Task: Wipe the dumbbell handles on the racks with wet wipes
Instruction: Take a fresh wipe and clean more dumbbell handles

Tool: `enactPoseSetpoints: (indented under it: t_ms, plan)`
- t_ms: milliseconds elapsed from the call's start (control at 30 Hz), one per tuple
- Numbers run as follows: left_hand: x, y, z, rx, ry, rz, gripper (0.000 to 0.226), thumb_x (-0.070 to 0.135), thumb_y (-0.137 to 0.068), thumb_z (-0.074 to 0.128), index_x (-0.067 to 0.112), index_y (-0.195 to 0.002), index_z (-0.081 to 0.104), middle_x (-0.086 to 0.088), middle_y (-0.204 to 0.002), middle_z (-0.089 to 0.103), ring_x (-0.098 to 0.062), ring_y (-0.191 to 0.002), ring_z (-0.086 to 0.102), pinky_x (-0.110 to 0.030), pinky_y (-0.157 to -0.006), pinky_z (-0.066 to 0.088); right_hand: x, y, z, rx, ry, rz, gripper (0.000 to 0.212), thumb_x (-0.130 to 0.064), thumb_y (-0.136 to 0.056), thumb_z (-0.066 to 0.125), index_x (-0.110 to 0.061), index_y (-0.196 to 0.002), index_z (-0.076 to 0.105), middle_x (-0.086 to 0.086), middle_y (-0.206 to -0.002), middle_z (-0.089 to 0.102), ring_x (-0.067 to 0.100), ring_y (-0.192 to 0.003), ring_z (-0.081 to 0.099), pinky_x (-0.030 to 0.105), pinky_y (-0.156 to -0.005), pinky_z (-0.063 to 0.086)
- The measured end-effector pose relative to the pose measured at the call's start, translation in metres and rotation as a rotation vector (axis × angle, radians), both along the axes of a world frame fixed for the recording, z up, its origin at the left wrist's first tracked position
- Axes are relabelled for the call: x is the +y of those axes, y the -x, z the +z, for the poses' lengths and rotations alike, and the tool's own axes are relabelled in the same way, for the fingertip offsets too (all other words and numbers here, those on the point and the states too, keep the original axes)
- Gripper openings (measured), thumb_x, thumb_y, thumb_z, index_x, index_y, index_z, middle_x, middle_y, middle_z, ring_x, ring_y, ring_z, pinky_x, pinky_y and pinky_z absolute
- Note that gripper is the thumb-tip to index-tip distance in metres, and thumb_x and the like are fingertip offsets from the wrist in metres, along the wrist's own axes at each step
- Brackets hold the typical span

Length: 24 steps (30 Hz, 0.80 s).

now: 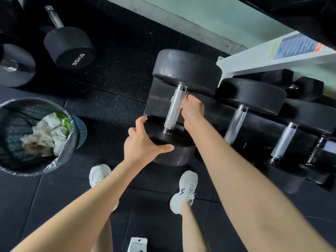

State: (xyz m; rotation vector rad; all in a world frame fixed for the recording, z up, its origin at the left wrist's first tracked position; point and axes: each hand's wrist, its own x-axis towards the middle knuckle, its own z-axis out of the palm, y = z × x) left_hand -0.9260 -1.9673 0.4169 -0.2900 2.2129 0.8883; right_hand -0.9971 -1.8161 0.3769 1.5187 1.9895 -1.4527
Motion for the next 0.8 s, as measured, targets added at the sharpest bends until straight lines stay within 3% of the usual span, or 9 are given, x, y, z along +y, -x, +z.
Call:
enactPoseSetpoints:
  t_ms: [133,200,267,333,400,567,667,733,800]
  plan:
    - [0.001,0.002,0.002,-0.01,0.01,-0.008,0.106,0.051,-0.057,0.084,0.028,-0.139,0.02,-0.011,-0.128,0.043,-0.017,-0.088,0.04,-0.025,-0.078,0.033,0.002,-0.036,-0.01,-0.216,0.141,0.185,0.028,0.0,-0.091,0.04,-0.011,-0.067,0.049,0.003,-0.069,0.051,0.011,-0.054,0.044,0.021,-0.049,0.036]
    - [0.001,0.003,0.002,-0.014,0.011,-0.009,0.106,0.051,-0.057,0.084,0.028,-0.139,0.02,-0.01,-0.128,0.043,-0.017,-0.088,0.04,-0.025,-0.078,0.033,0.01,-0.011,-0.011,-0.134,0.279,-0.002,0.032,0.004,-0.091,0.03,-0.007,-0.072,0.053,0.011,-0.07,0.056,0.016,-0.048,0.058,0.028,-0.058,0.051]
    - [0.001,0.002,0.002,-0.013,0.011,-0.01,0.106,0.051,-0.057,0.083,0.028,-0.139,0.02,-0.01,-0.129,0.043,-0.017,-0.088,0.039,-0.026,-0.079,0.033,0.015,0.014,-0.01,-0.009,0.337,-0.16,0.039,0.004,-0.09,0.025,0.005,-0.089,0.064,0.026,-0.08,0.067,0.032,-0.064,0.07,0.045,-0.071,0.059]
    - [0.001,0.003,0.0,-0.008,0.012,-0.016,0.106,0.052,-0.056,0.083,0.029,-0.139,0.021,-0.01,-0.129,0.042,-0.017,-0.088,0.04,-0.026,-0.078,0.033,0.017,0.017,-0.007,0.047,0.347,-0.166,0.045,0.002,-0.092,0.024,0.001,-0.087,0.069,0.021,-0.075,0.071,0.027,-0.059,0.069,0.035,-0.058,0.059]
    - [0.001,0.003,0.001,-0.008,0.017,-0.022,0.106,0.053,-0.057,0.083,0.029,-0.139,0.021,-0.009,-0.128,0.042,-0.017,-0.087,0.04,-0.026,-0.078,0.033,0.016,0.004,-0.007,0.023,0.389,-0.072,0.045,0.004,-0.089,0.024,-0.004,-0.084,0.068,0.014,-0.068,0.069,0.017,-0.048,0.062,0.032,-0.059,0.057]
    - [0.001,0.004,0.002,-0.013,0.02,-0.034,0.105,0.053,-0.058,0.083,0.029,-0.139,0.021,-0.009,-0.129,0.042,-0.017,-0.088,0.04,-0.026,-0.078,0.033,0.018,-0.016,-0.002,-0.184,0.19,0.215,0.03,0.013,-0.08,0.039,-0.01,-0.062,0.047,0.006,-0.062,0.045,0.016,-0.053,0.042,0.022,-0.046,0.041]
    - [0.001,0.004,0.002,-0.02,0.02,-0.038,0.106,0.053,-0.057,0.083,0.029,-0.139,0.02,-0.009,-0.129,0.041,-0.017,-0.088,0.04,-0.025,-0.078,0.033,0.021,-0.012,0.013,-0.066,0.008,0.306,0.038,-0.008,-0.09,0.045,-0.023,-0.056,0.039,-0.001,-0.066,0.045,0.015,-0.063,0.044,0.023,-0.054,0.044]
    - [0.001,0.005,0.002,-0.018,0.025,-0.041,0.106,0.053,-0.057,0.083,0.03,-0.139,0.02,-0.009,-0.128,0.041,-0.017,-0.087,0.04,-0.025,-0.078,0.033,0.014,-0.007,0.026,0.084,-0.255,0.404,0.041,-0.002,-0.085,0.04,-0.024,-0.053,0.027,-0.005,-0.056,0.03,0.016,-0.06,0.029,0.027,-0.049,0.022]
    - [0.0,0.005,0.001,-0.023,0.031,-0.049,0.106,0.053,-0.057,0.082,0.03,-0.14,0.019,-0.009,-0.129,0.041,-0.017,-0.087,0.04,-0.025,-0.077,0.033,-0.003,-0.007,0.032,0.053,-0.44,0.587,0.039,0.011,-0.079,0.034,-0.024,-0.066,0.046,-0.002,-0.059,0.033,0.02,-0.066,0.03,0.026,-0.053,0.015]
